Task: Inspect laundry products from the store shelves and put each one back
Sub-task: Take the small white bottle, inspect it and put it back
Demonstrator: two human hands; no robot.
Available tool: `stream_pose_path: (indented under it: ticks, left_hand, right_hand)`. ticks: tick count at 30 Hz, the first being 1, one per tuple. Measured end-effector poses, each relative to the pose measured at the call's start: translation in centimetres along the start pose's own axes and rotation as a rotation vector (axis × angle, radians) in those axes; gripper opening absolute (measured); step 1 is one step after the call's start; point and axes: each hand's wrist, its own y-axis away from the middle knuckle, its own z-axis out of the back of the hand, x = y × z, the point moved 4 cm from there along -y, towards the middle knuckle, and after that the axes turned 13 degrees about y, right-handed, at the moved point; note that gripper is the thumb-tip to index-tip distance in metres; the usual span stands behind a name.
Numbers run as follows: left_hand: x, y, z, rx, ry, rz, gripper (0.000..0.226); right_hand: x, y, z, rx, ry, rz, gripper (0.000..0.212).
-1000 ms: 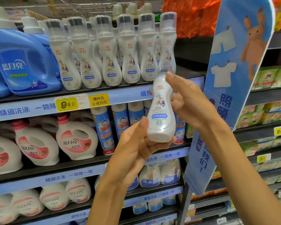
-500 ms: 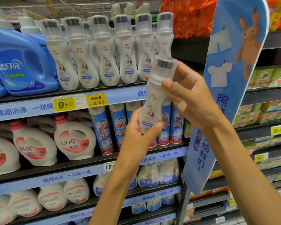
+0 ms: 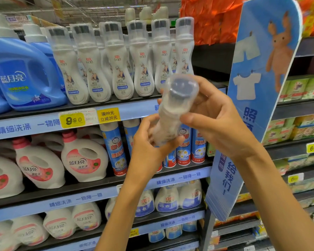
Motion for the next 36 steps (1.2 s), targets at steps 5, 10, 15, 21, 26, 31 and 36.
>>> stream_pose_path:
  ticks: [5, 10, 15, 21, 26, 31, 36]
  left_hand:
    - [-0.4, -0.3, -1.5, -0.010, -0.171, 0.004, 0.050]
    - [-1.5, -2.0, -3.7, 0.006, -0.223, -0.031, 0.041]
    - [-3.2, -5.4, -4.7, -0.051, -0.114, -0.169, 0.038]
    - [-3.8, -8.4, -6.7, -0.073, -0.190, -0.306, 0.028]
    - [-2.6, -9.7, -7.8, -0.161, -0.219, -0.330, 0.023]
    - [-1.2, -9.7, -8.0, -0.216, -0.250, -0.305, 0.017]
    - [-1.4, -9.8, -8.6, -0.150, -0.348, -0.320, 0.026]
  right_hand:
    - [-0.2, -0.6, 0.8, -0.209, 0.267, -0.062, 0.068]
    - [0.4, -1.6, 2.8, -0.346, 0.320, -0.064, 0.062]
    - [2.4, -3.4, 5.1, -0.539, 0.369, 0.025, 0.047]
    - [3.5, -5.1, 7.4, -0.683, 0.490, 0.084, 0.043]
    - [2.6, -6.4, 8.9, -0.752, 0.618, 0.062, 0.043]
    - [0.6, -7.8, 9.4, -0.700, 0.702, 0.018, 0.046]
    - [-0.6, -8.4, 10.2, -0.703, 0.716, -0.006, 0.047]
